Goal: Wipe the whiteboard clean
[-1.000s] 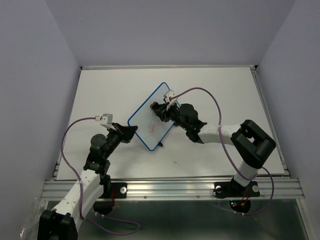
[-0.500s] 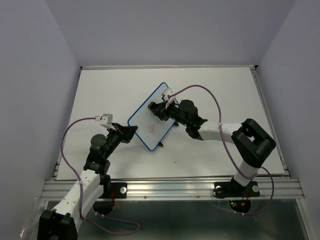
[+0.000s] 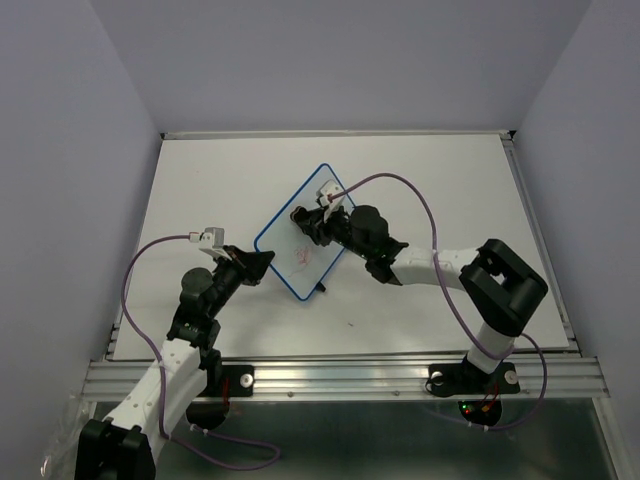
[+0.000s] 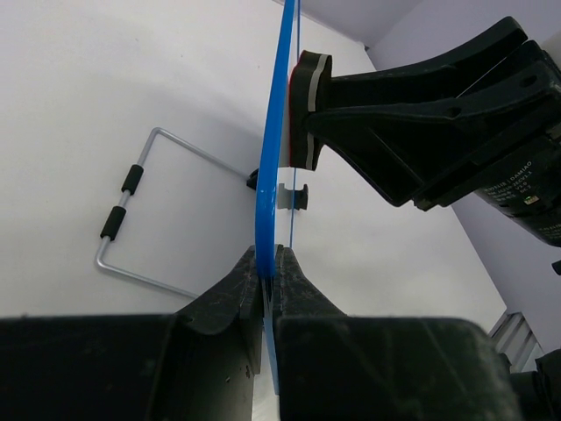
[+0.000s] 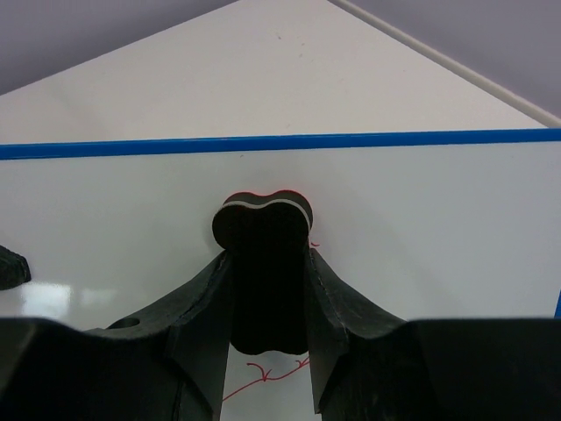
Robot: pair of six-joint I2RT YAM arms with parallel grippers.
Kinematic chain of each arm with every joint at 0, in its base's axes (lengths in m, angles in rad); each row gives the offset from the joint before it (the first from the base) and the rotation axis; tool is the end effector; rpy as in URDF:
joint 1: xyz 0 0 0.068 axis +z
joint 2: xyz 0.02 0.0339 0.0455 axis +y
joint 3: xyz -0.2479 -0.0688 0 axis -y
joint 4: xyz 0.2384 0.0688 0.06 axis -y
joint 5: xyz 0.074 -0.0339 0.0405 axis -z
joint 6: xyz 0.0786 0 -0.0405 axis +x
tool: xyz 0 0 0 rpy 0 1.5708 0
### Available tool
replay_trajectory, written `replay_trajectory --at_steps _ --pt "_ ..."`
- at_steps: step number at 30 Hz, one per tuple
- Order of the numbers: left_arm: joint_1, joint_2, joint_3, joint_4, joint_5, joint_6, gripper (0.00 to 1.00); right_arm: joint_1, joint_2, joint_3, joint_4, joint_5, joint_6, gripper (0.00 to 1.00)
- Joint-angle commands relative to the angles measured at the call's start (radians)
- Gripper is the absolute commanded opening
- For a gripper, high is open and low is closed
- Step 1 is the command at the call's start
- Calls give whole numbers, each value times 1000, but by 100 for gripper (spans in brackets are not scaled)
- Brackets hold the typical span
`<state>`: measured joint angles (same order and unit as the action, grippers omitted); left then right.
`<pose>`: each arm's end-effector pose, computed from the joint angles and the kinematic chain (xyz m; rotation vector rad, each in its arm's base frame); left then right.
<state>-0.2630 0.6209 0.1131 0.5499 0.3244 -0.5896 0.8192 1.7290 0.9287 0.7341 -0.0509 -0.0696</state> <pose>0.1907 -0.0773 0.2005 0.0092 1.6046 -0.9179 0.2841 0.3098 0.2189 -0.7549 1.4927 0.6126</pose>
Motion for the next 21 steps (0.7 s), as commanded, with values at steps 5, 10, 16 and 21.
replay_trajectory --at_steps 5,10,16,21 --pt "-13 16 17 -70 -19 43 0 -66 35 48 -10 68 134 1" --pt "-15 17 17 -68 -21 43 0 -75 35 71 -70 -1 137 1" --pt "-16 17 19 -68 -21 43 0 -75 47 67 -87 -132 108 4" --pt "-18 19 20 -67 -18 45 0 -75 70 65 -107 -207 91 9"
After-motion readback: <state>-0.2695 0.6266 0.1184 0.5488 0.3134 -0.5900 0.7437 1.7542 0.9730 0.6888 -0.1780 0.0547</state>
